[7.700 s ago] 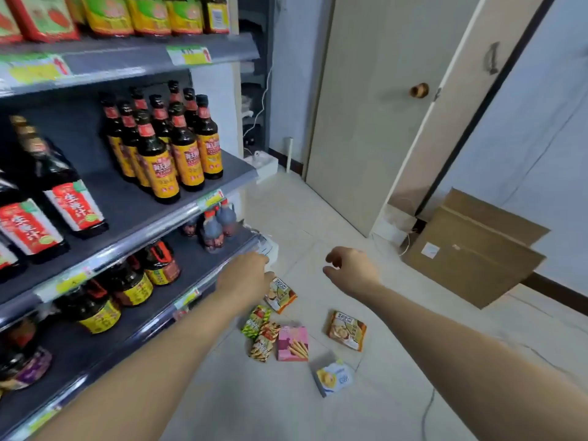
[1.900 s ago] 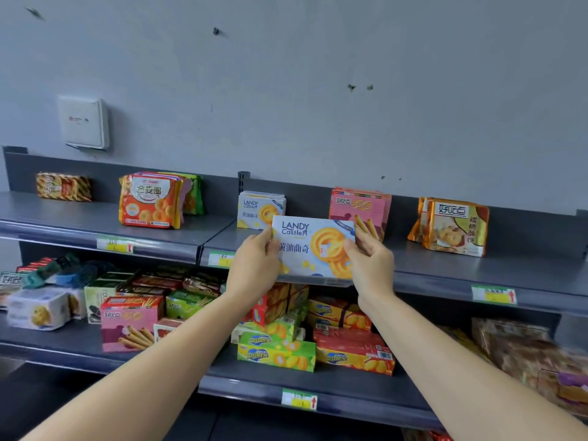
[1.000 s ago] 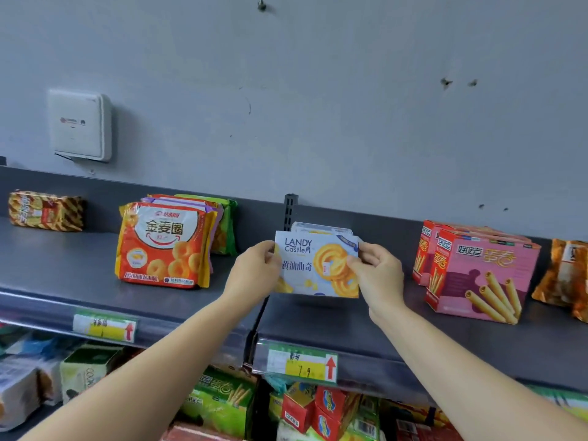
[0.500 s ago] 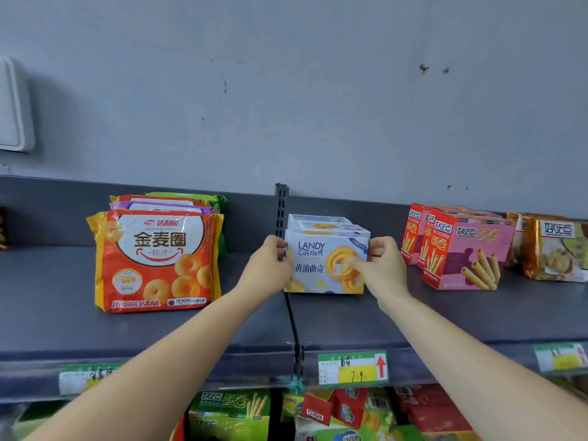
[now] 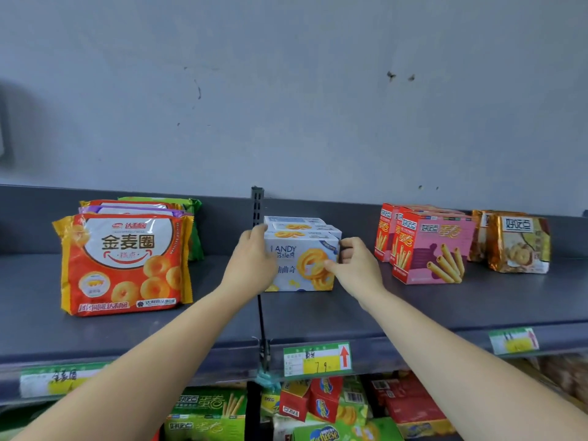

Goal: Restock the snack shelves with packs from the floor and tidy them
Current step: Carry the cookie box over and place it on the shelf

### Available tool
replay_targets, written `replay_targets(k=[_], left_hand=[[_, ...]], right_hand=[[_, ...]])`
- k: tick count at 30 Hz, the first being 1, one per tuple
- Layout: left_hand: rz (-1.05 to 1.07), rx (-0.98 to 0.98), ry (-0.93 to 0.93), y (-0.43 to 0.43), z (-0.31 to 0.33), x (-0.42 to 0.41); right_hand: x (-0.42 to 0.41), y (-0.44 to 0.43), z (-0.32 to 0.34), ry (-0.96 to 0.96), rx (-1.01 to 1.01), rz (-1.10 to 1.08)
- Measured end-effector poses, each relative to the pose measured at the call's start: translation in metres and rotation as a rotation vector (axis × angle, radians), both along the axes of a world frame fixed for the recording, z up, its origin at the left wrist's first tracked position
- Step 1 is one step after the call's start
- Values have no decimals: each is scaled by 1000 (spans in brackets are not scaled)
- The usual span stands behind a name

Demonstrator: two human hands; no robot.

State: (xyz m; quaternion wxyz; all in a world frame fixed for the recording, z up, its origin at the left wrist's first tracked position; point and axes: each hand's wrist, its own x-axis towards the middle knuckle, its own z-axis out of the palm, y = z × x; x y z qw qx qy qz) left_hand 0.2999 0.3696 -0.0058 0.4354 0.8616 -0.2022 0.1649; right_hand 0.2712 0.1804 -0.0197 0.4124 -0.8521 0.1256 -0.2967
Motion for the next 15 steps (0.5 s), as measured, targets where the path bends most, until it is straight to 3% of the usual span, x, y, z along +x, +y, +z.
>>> replay_targets(k=[3, 7, 15], left_hand=[[-28, 68, -174, -16, 9, -20], [-168, 143, -202, -51, 14, -47], [-584, 320, -316, -133, -4, -118]], right_hand=[[-21, -9, 2, -6, -51, -8], [-63, -26, 4, 28, -155, -76], [-200, -78, 1, 139, -244, -465]])
